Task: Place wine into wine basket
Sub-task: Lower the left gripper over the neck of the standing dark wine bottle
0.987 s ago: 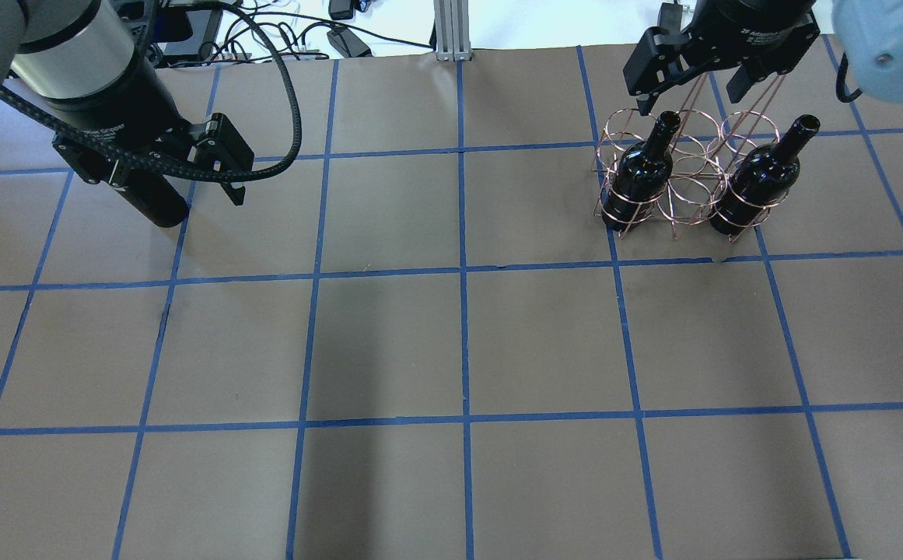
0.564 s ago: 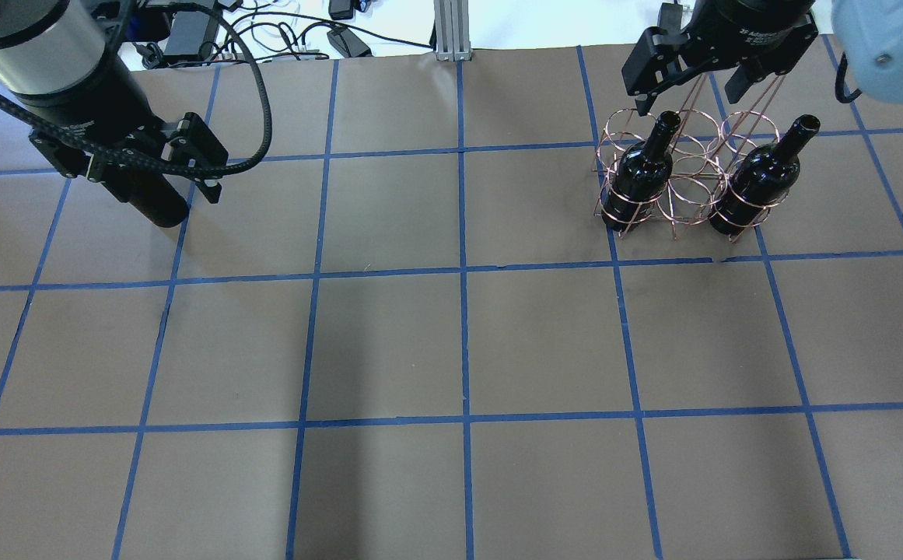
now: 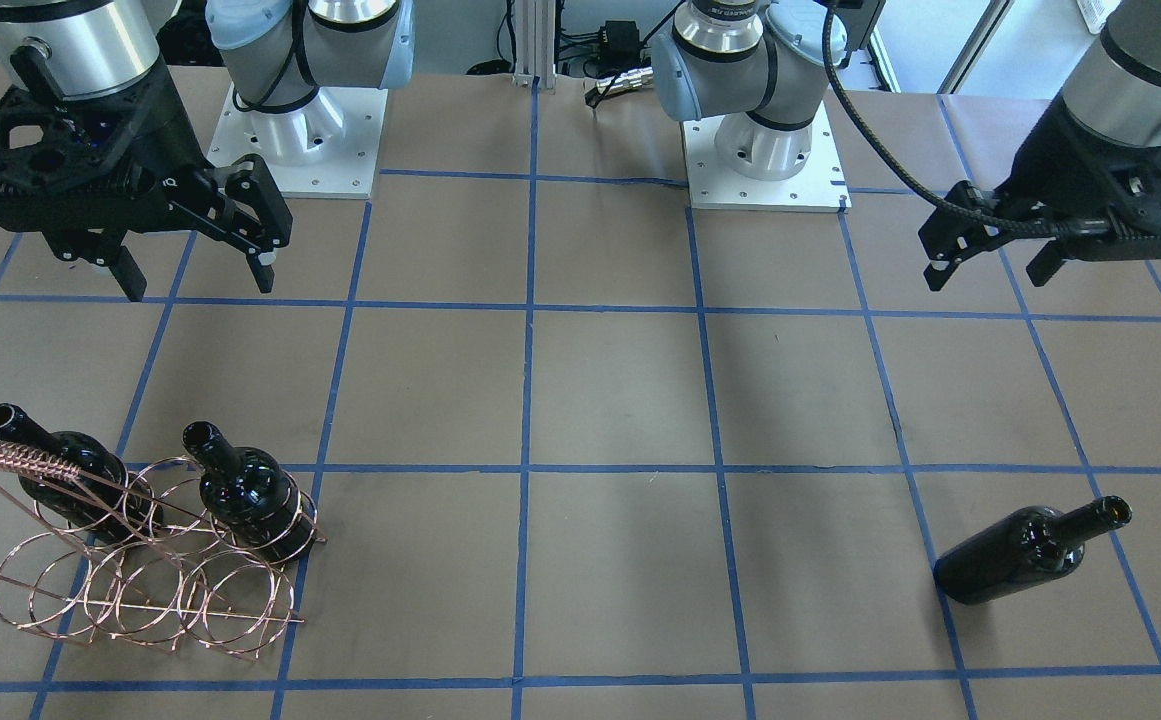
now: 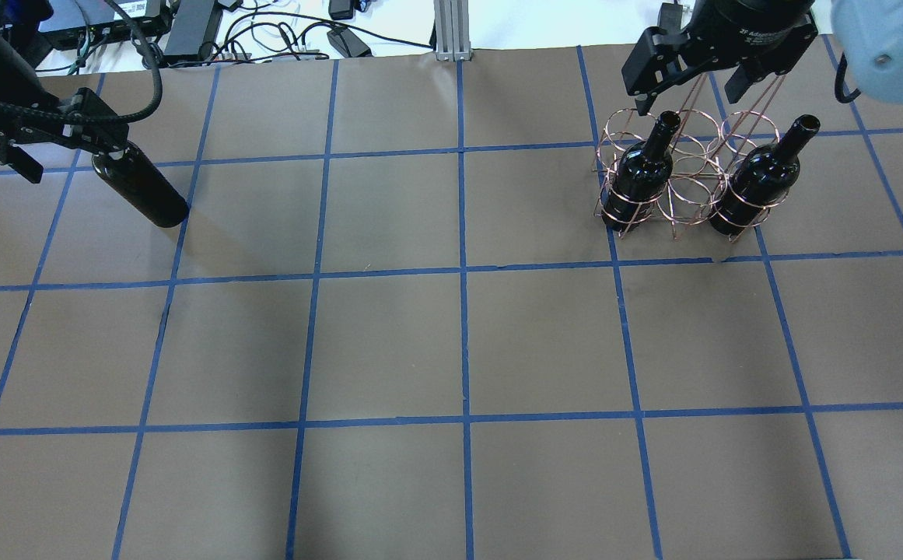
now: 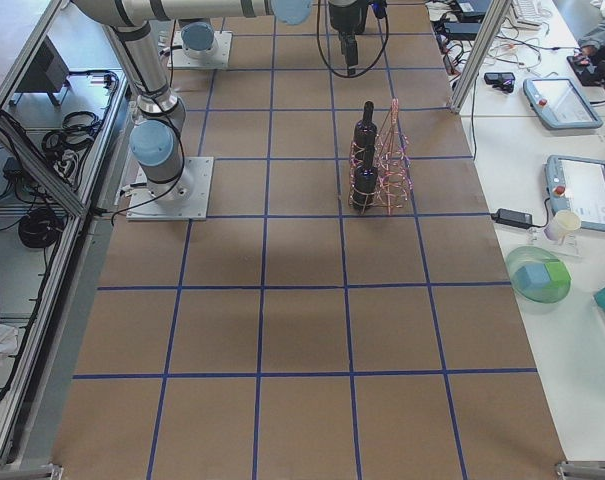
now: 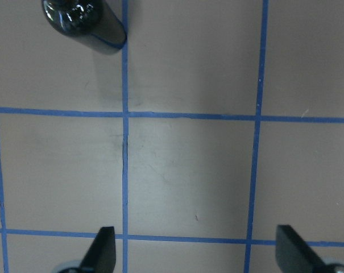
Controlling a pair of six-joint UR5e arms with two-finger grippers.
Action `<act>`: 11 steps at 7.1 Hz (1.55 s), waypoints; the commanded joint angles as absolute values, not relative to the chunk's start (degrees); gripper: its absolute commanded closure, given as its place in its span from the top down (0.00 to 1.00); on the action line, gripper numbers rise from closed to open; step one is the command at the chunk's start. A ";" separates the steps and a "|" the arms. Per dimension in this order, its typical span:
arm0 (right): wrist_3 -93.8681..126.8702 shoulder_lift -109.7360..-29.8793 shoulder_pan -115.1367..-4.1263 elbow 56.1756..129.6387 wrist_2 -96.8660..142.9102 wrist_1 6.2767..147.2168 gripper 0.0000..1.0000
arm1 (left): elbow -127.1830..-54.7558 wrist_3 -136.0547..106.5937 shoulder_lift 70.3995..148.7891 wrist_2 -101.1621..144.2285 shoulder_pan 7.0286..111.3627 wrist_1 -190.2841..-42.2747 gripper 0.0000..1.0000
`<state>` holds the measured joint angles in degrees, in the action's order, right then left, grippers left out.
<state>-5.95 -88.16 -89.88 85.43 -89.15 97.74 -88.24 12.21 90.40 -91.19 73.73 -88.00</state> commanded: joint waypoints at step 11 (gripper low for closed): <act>-6.15 -88.15 -89.82 85.43 -89.30 97.73 1.00 | -70.66 17.67 118.03 -86.40 67.32 -79.82 1.00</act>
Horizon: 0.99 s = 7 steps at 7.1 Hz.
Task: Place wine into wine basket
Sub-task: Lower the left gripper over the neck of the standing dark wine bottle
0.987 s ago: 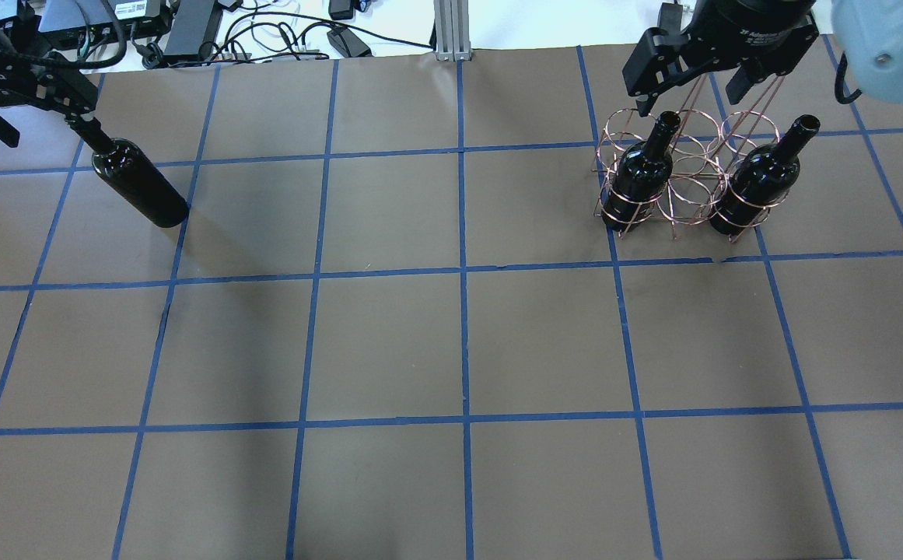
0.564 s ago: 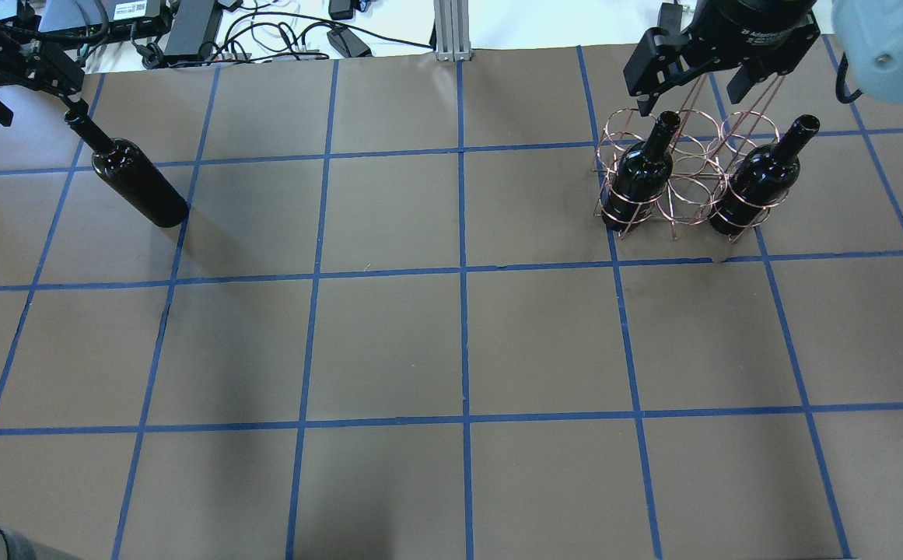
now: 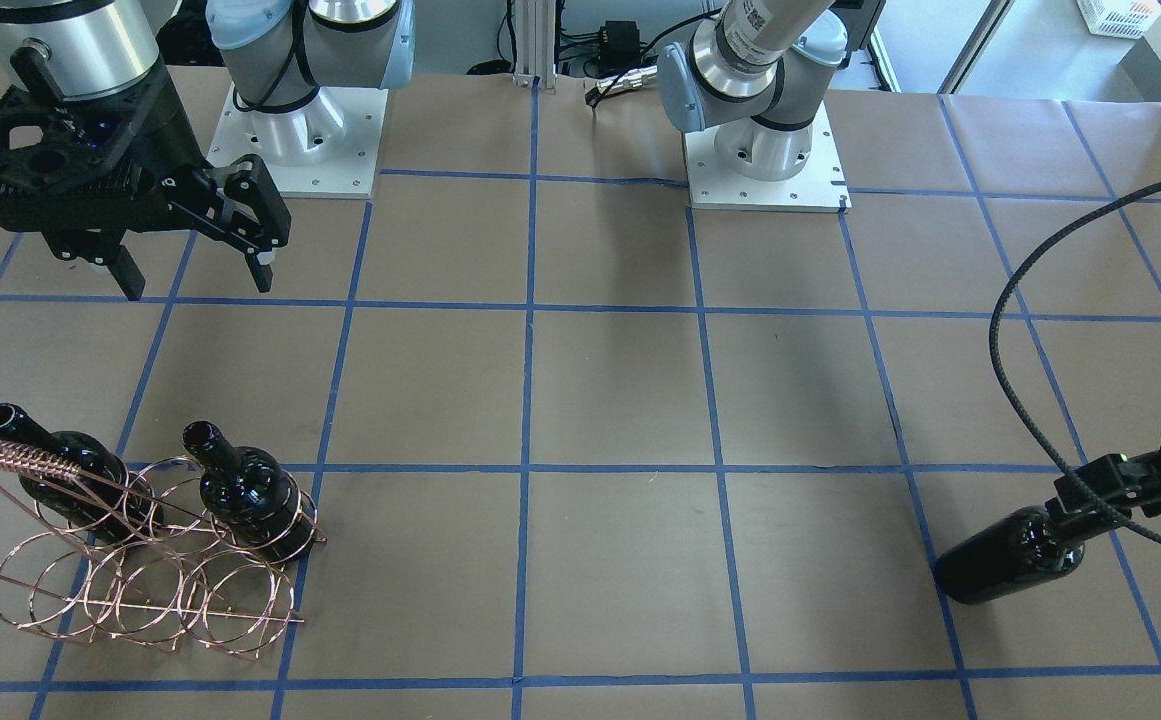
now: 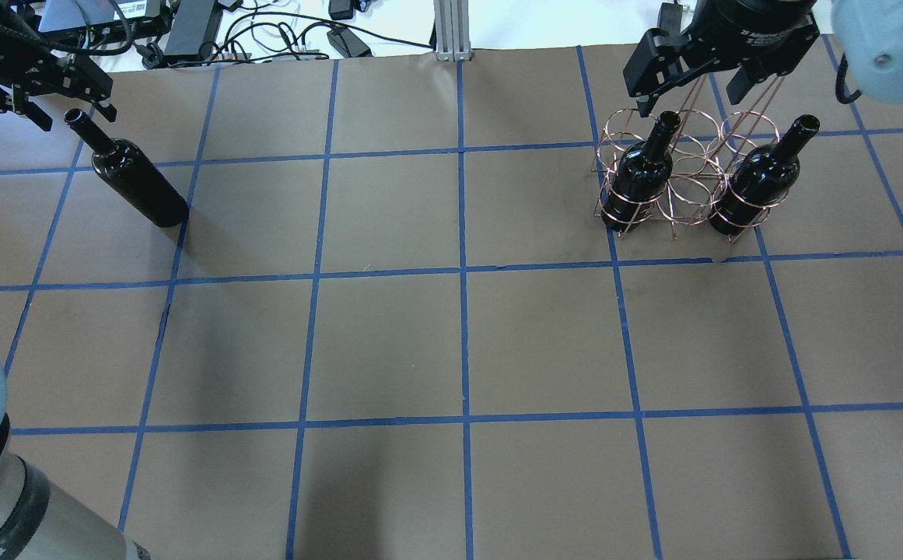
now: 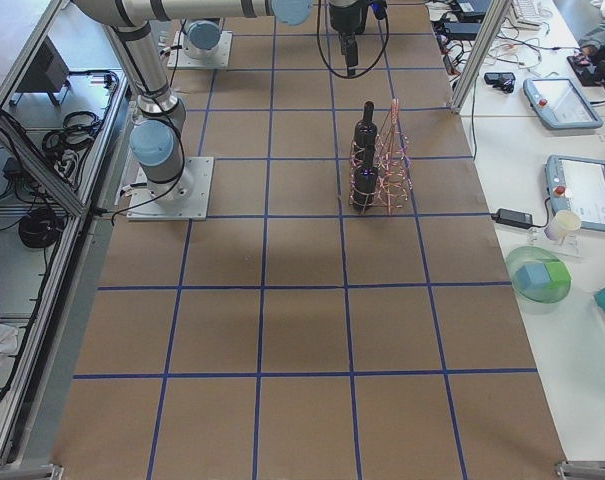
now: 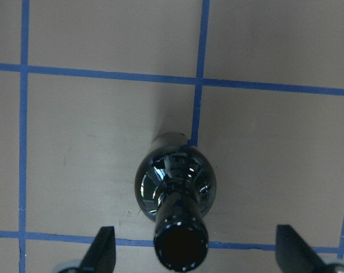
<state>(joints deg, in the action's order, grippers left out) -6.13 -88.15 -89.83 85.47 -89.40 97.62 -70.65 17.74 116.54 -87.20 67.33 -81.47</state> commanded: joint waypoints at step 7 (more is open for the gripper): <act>-5.98 -88.15 -89.91 85.52 -89.21 97.30 1.00 | -71.54 20.48 118.04 -89.47 67.32 -80.68 0.67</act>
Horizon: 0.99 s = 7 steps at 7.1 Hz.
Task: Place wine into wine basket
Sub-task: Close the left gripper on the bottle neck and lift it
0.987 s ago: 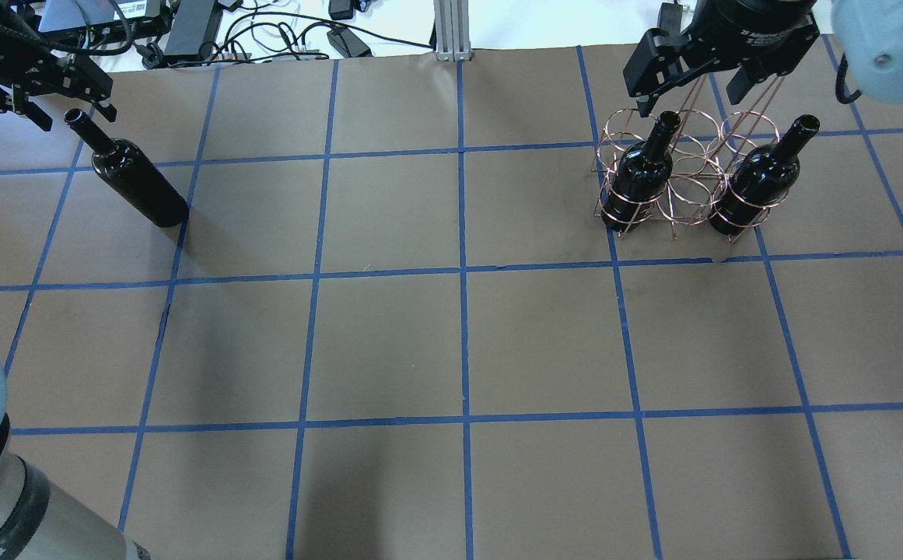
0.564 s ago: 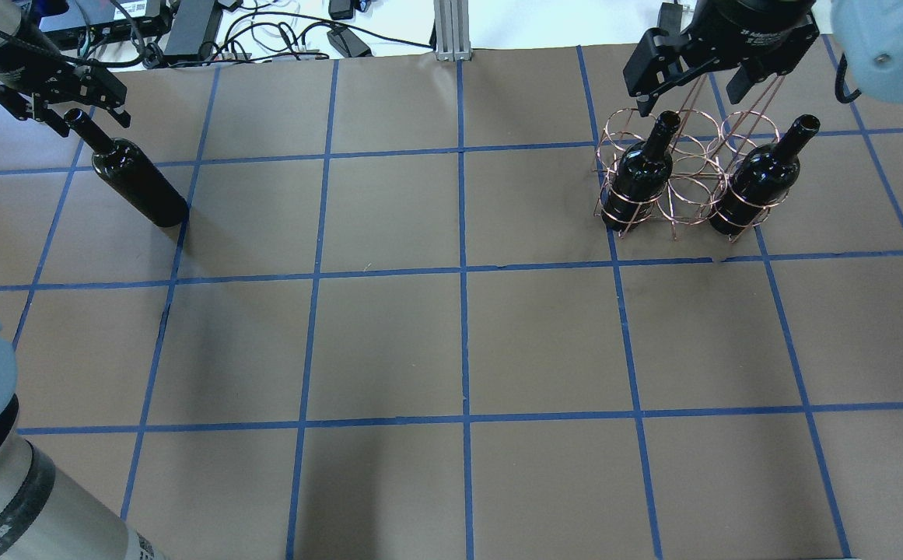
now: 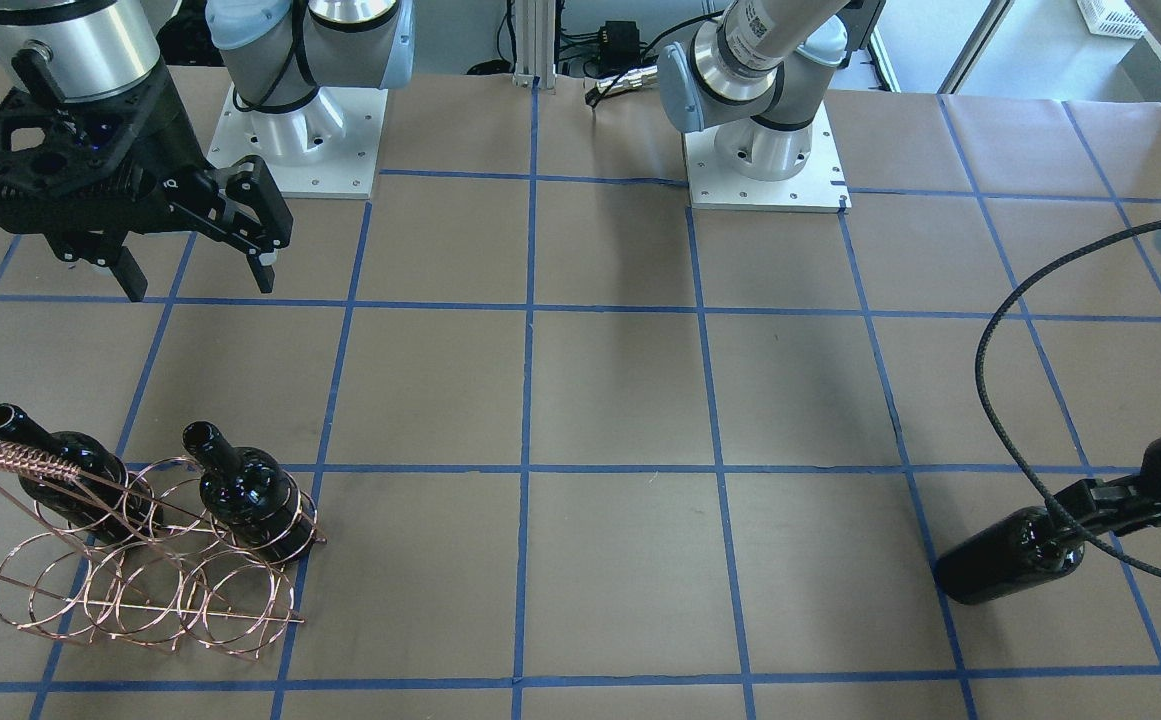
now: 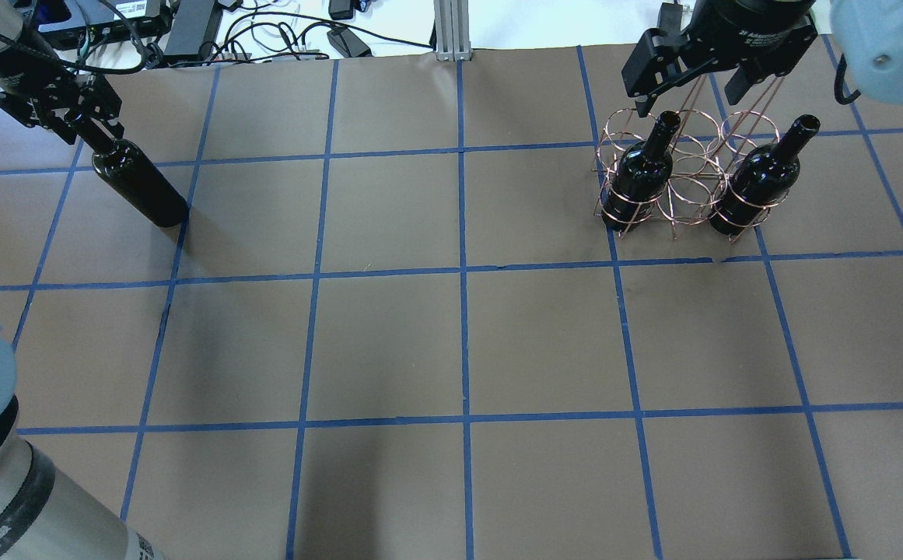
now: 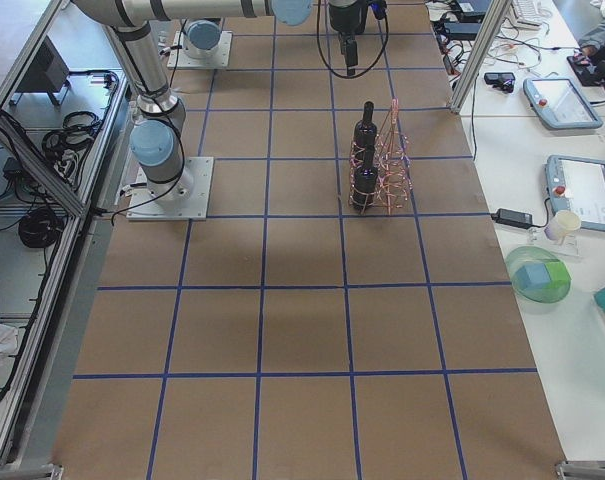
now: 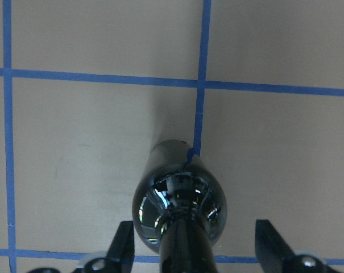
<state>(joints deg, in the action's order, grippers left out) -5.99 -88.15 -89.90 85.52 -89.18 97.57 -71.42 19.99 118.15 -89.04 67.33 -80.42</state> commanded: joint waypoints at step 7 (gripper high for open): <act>-6.24 -88.07 -89.83 85.61 -89.38 97.21 1.00 | -72.60 22.15 117.08 -89.04 67.41 -80.16 0.00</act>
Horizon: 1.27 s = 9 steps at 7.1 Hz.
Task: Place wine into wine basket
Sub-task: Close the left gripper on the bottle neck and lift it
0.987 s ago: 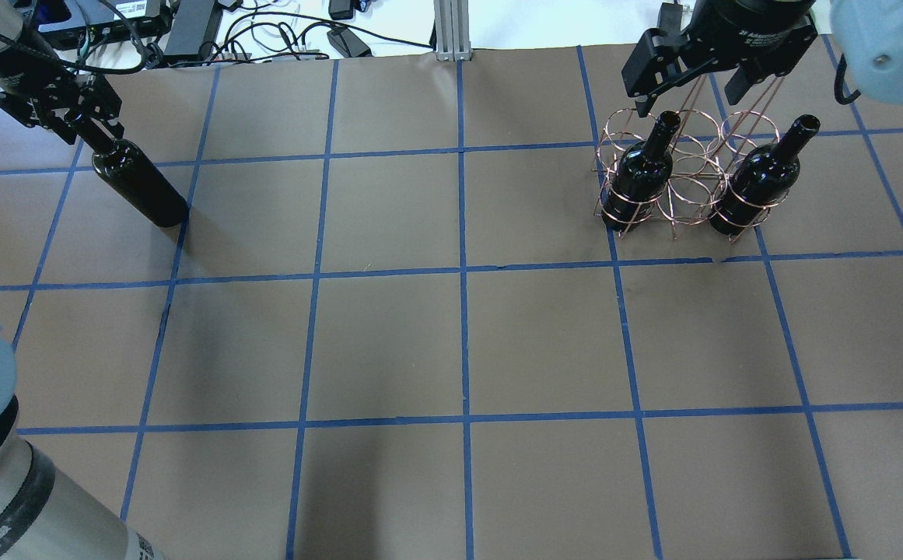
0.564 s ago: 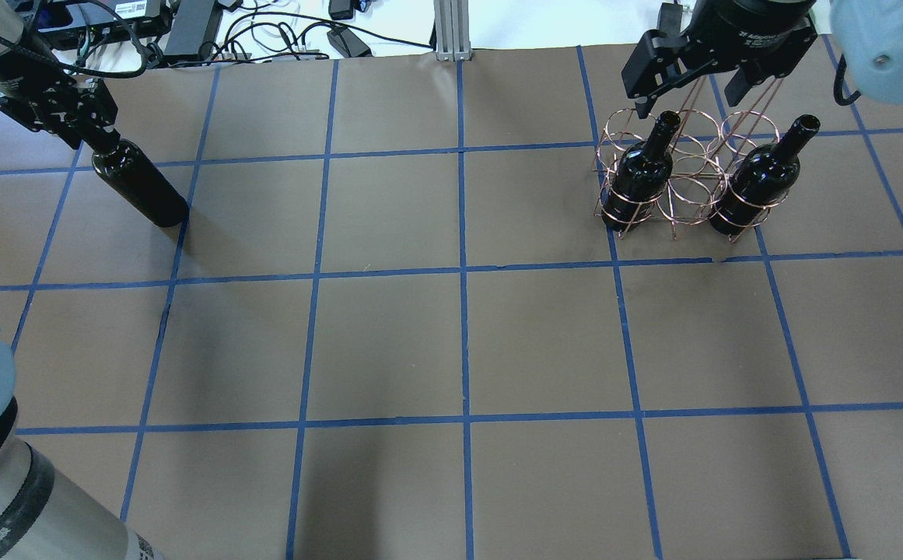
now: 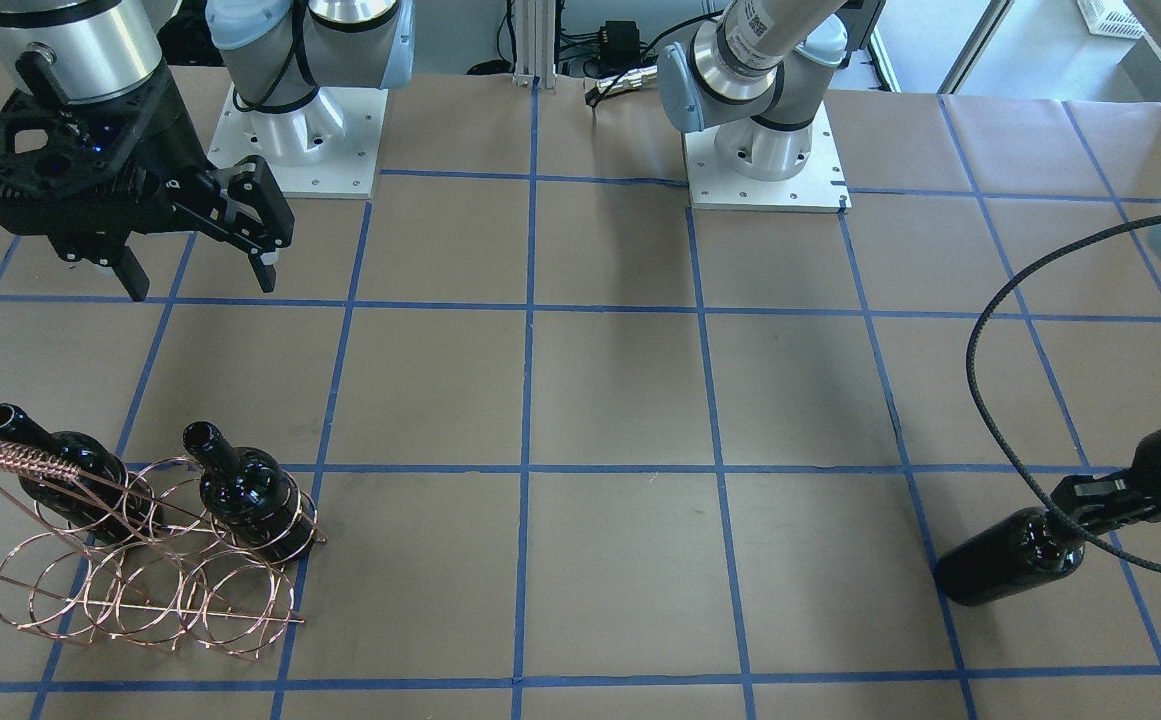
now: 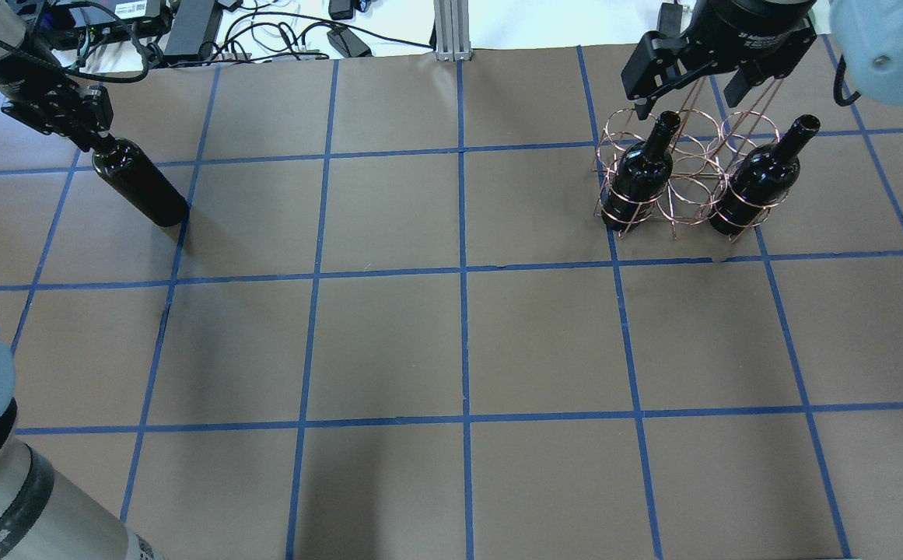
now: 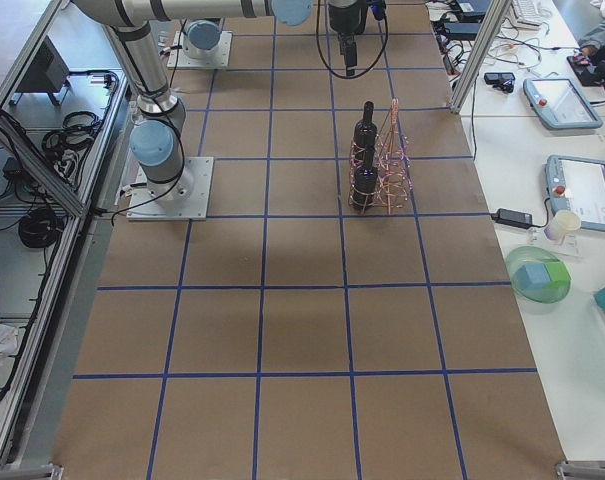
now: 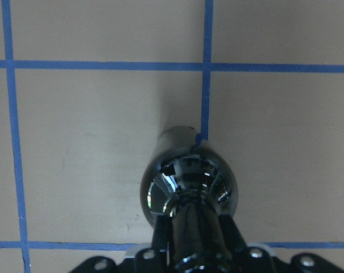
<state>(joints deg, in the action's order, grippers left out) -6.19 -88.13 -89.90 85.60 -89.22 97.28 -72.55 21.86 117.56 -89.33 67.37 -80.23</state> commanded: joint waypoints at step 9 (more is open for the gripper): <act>-6.42 -88.15 -90.00 85.61 -88.86 97.82 1.00 | -83.22 -10.78 103.28 -88.33 93.92 -80.25 0.00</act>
